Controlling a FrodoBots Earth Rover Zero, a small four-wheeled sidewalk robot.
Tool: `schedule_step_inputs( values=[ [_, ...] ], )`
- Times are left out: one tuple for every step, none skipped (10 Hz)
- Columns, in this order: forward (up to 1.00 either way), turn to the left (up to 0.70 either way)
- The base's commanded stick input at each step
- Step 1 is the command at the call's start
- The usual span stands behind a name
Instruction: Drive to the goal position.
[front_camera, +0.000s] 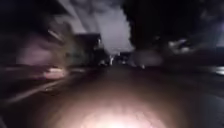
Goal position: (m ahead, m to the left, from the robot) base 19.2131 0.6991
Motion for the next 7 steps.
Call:
schedule_step_inputs(
  values=[
    [1.0,0.15],
    [1.0,0.27],
    [1.0,0.16],
    [1.0,0.0],
    [1.0,0.0],
    [1.0,0.0],
    [1.0,0.0]
  ],
)
